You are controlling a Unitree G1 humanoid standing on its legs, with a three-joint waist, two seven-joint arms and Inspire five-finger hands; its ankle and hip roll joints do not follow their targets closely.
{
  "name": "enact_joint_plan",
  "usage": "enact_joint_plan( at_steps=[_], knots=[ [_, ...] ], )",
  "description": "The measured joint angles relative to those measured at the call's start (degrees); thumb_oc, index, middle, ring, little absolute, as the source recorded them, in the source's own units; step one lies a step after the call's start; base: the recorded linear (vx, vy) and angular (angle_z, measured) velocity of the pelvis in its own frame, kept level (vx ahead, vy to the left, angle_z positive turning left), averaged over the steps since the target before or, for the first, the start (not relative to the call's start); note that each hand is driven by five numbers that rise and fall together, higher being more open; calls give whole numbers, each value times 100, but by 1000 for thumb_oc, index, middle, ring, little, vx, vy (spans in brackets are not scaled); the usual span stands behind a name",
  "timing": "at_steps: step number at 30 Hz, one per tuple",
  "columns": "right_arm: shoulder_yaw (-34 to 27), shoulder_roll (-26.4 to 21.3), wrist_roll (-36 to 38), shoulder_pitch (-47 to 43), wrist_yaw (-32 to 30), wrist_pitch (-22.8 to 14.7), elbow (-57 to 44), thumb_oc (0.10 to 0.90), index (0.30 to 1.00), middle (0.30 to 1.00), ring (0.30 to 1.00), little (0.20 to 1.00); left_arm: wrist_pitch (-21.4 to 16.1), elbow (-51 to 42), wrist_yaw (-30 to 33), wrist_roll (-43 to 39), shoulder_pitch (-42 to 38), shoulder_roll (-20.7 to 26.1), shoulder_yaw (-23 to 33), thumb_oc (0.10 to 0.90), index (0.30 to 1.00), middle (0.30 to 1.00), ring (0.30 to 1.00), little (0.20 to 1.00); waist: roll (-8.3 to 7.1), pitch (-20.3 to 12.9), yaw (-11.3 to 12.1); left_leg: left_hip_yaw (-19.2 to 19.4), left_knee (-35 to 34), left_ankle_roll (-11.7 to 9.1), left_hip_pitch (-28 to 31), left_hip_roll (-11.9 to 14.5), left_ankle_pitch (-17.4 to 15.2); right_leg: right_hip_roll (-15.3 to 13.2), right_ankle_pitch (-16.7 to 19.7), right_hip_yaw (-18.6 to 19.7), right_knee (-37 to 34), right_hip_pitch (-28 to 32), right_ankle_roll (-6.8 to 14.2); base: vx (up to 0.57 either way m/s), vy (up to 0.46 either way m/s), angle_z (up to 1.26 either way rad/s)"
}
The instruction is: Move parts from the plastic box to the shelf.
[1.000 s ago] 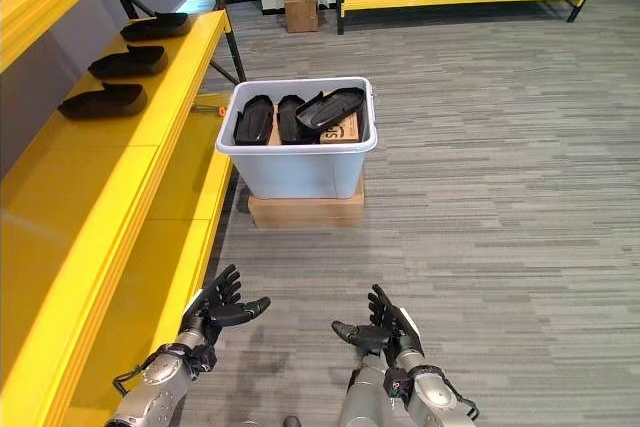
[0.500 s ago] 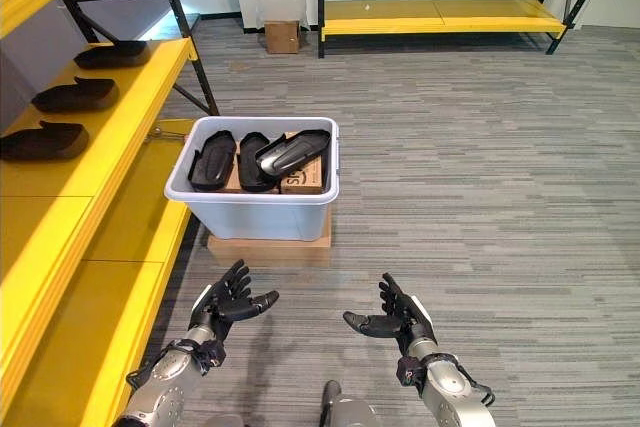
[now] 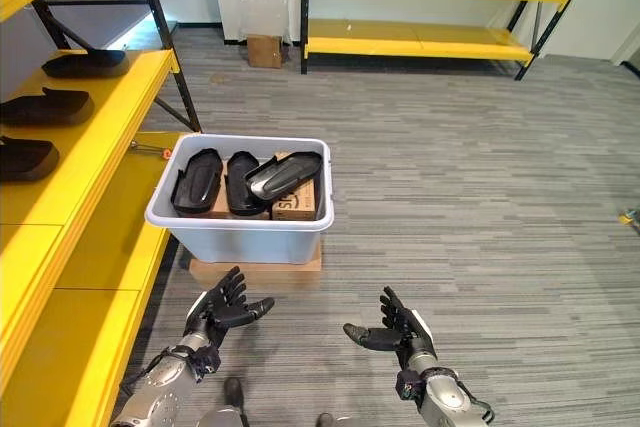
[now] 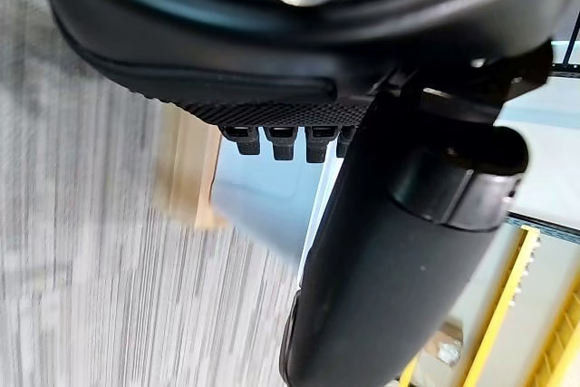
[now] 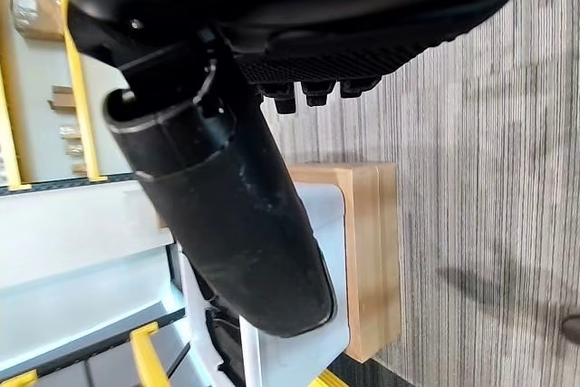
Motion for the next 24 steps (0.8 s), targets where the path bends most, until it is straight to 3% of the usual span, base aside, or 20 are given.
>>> enact_joint_plan(
  at_steps=[3,5,6,7,9,10,12,13,15,19,22,23,24],
  knots=[
    [-1,93,-3,-12,20,-1,-117,900,1000,1000,1000,1000,-2,-88,44,0,-83,57,58,900,1000,1000,1000,1000,6,-3,83,135,106,263,-11,-377,-270,-374,57,83,-18,18,229,194,223,-6],
    [-2,205,-4,-89,16,17,-115,900,1000,1000,1000,1000,-1,-102,106,6,-162,87,49,900,1000,1000,1000,1000,36,-2,92,158,144,418,66,-562,-445,-571,80,115,790,-285,261,128,265,7],
    [1,273,-4,-126,22,14,-121,900,1000,1000,1000,1000,-1,-124,117,26,-167,121,39,900,1000,1000,1000,1000,62,1,36,177,126,514,192,-633,-525,-754,244,197,1645,-708,263,211,343,-4],
    [19,286,-5,-154,25,15,-128,900,1000,1000,1000,1000,-3,-136,120,37,-158,146,33,900,1000,1000,1000,1000,71,2,83,265,126,551,286,-655,-566,-880,300,191,2065,-852,259,248,298,0],
    [20,299,-10,-163,29,9,-142,900,1000,1000,1000,1000,-7,-142,125,46,-176,210,0,900,1000,1000,1000,1000,102,7,81,246,123,675,393,-735,-662,-1090,374,-75,2520,-951,241,258,174,-7],
    [23,295,-8,-153,41,9,-143,900,1000,1000,1000,1000,-18,-156,129,46,-144,232,11,900,1000,1000,1000,1000,168,43,97,214,81,841,456,-756,-784,-1015,311,-63,2641,-1126,256,234,32,-14],
    [-1,277,-2,-217,50,-7,-190,900,1000,1000,1000,1000,9,-154,112,43,-143,282,-5,900,1000,1000,1000,1000,315,136,-84,125,-56,798,543,-758,-667,-891,89,-216,2155,-1279,253,224,-31,10],
    [-5,273,1,-195,42,-8,-178,900,1000,1000,1000,1000,8,-153,106,43,-145,278,-7,900,1000,1000,1000,1000,319,142,-107,95,-92,801,567,-783,-675,-873,84,-244,2024,-1322,251,221,-63,34],
    [10,258,0,-120,44,2,-149,900,1000,1000,1000,1000,6,-148,100,41,-97,240,-3,900,1000,1000,1000,1000,321,167,-213,47,-133,839,638,-849,-771,-829,191,-447,1035,-1424,290,258,-78,19],
    [11,244,-4,-114,27,5,-138,900,1000,1000,1000,1000,8,-106,84,42,-48,128,-3,900,1000,1000,1000,1000,313,207,-227,-44,-160,744,685,-933,-841,-928,1104,-713,-494,-1632,465,205,-100,13],
    [7,245,-8,-76,38,15,-113,900,1000,1000,1000,1000,8,-113,74,44,43,127,-4,900,1000,1000,1000,1000,143,224,-226,-234,-130,464,906,-1007,-1024,-1097,1497,-704,-1291,-1330,525,281,-139,30],
    [9,239,-7,-69,47,24,-82,900,1000,1000,1000,1000,8,-95,81,41,69,112,9,900,1000,1000,1000,1000,121,229,-216,-319,-137,374,1022,-970,-1076,-1059,1746,-692,-1341,-1189,516,477,-263,51],
    [-27,201,-7,-31,42,58,-61,900,1000,1000,1000,1000,8,-115,46,44,168,88,-16,900,1000,1000,1000,1000,199,186,-237,-433,-130,129,1183,-730,-1148,-805,2054,-662,-1267,-1020,474,268,-159,35]
  ],
)
